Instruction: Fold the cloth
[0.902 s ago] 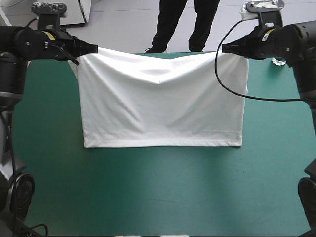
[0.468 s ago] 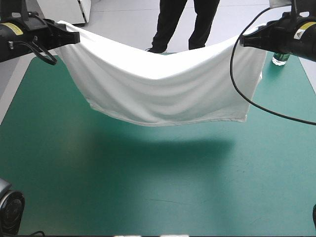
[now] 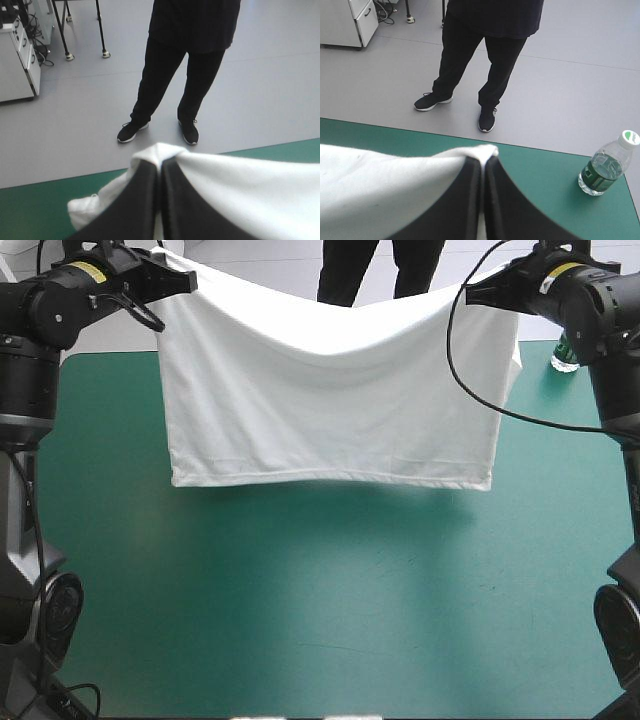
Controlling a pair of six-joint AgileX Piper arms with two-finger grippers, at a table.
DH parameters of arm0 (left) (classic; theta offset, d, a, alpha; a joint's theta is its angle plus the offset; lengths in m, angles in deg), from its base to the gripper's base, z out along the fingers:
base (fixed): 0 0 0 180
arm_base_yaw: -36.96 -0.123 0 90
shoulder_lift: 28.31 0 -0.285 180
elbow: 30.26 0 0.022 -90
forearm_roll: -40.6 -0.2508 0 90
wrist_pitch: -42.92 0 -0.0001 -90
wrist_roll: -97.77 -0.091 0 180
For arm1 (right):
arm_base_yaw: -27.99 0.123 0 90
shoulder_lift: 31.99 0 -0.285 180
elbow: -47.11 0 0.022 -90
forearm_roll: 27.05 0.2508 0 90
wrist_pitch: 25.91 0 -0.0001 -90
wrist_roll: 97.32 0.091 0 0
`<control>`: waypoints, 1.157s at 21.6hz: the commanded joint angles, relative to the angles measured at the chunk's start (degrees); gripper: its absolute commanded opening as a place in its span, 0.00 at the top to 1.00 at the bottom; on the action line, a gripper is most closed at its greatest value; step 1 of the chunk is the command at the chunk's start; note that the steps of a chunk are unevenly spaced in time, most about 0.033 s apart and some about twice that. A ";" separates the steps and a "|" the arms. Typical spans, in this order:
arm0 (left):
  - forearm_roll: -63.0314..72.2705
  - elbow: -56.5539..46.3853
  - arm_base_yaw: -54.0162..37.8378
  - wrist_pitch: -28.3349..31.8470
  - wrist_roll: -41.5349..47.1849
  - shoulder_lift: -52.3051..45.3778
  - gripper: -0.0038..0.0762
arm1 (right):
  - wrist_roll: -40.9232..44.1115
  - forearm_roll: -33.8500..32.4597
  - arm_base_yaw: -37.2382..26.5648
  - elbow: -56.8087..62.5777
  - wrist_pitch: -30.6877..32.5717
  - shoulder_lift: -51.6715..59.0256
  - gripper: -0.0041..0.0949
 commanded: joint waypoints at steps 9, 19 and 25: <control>0.44 1.25 0.03 7.08 -2.29 -0.36 0.98 | 0.96 -0.44 -0.03 -1.16 -2.94 -0.57 0.97; -1.55 -38.30 0.68 -11.83 2.74 -3.19 0.98 | 2.75 7.50 -0.13 34.75 10.86 2.59 0.98; 3.47 -62.92 1.84 -6.38 0.11 -13.28 0.98 | -0.41 12.09 -0.13 58.33 7.74 10.61 0.98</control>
